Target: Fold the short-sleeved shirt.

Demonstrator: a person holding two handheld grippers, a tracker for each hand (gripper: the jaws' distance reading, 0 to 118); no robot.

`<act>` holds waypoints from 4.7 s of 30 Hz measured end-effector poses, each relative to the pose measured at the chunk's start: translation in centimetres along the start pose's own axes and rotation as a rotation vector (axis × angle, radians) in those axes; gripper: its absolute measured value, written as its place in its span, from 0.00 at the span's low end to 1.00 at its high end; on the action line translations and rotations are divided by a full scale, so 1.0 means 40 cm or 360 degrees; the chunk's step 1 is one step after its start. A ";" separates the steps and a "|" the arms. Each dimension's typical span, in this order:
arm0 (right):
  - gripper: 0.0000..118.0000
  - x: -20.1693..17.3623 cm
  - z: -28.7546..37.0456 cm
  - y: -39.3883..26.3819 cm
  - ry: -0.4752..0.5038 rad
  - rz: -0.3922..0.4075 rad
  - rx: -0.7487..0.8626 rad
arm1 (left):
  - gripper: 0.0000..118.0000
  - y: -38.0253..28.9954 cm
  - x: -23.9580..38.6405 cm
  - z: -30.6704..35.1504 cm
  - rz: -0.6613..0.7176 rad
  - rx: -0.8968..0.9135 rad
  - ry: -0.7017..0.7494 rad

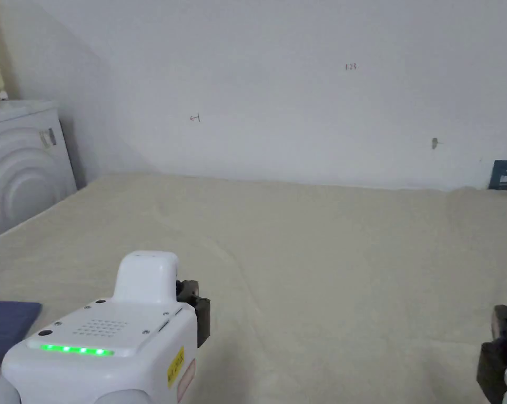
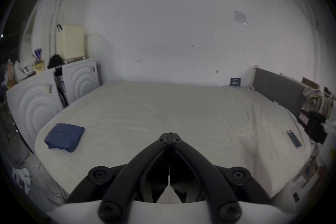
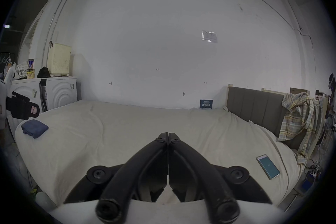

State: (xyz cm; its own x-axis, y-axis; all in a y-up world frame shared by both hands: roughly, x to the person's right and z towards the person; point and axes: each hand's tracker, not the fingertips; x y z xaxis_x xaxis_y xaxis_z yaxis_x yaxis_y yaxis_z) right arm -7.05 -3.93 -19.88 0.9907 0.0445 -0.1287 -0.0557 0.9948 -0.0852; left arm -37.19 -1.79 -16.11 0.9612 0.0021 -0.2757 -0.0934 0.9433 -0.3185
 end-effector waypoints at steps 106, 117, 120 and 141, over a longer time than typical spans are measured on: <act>0.83 0.067 0.039 0.000 -0.0016 -0.0017 0.0087 | 1.00 -0.025 0.147 0.090 -0.0034 0.0395 0.0130; 0.83 0.062 0.035 -0.004 -0.0008 -0.0003 0.0082 | 1.00 -0.035 0.138 0.081 -0.0043 0.0383 0.0112; 0.83 0.061 0.034 -0.005 -0.0006 -0.0001 0.0076 | 1.00 -0.039 0.136 0.081 -0.0051 0.0392 0.0105; 0.83 0.061 0.037 -0.006 0.0007 -0.0024 0.0075 | 1.00 -0.046 0.128 0.081 -0.0032 0.0379 0.0108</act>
State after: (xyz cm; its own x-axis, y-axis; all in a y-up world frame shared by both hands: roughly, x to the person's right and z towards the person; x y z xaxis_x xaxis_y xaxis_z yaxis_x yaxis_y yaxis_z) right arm -4.42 -3.90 -18.70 0.9908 0.0289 -0.1321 -0.0345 0.9986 -0.0404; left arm -31.27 -2.45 -13.99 0.9419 -0.0321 -0.3342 -0.0030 0.9946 -0.1039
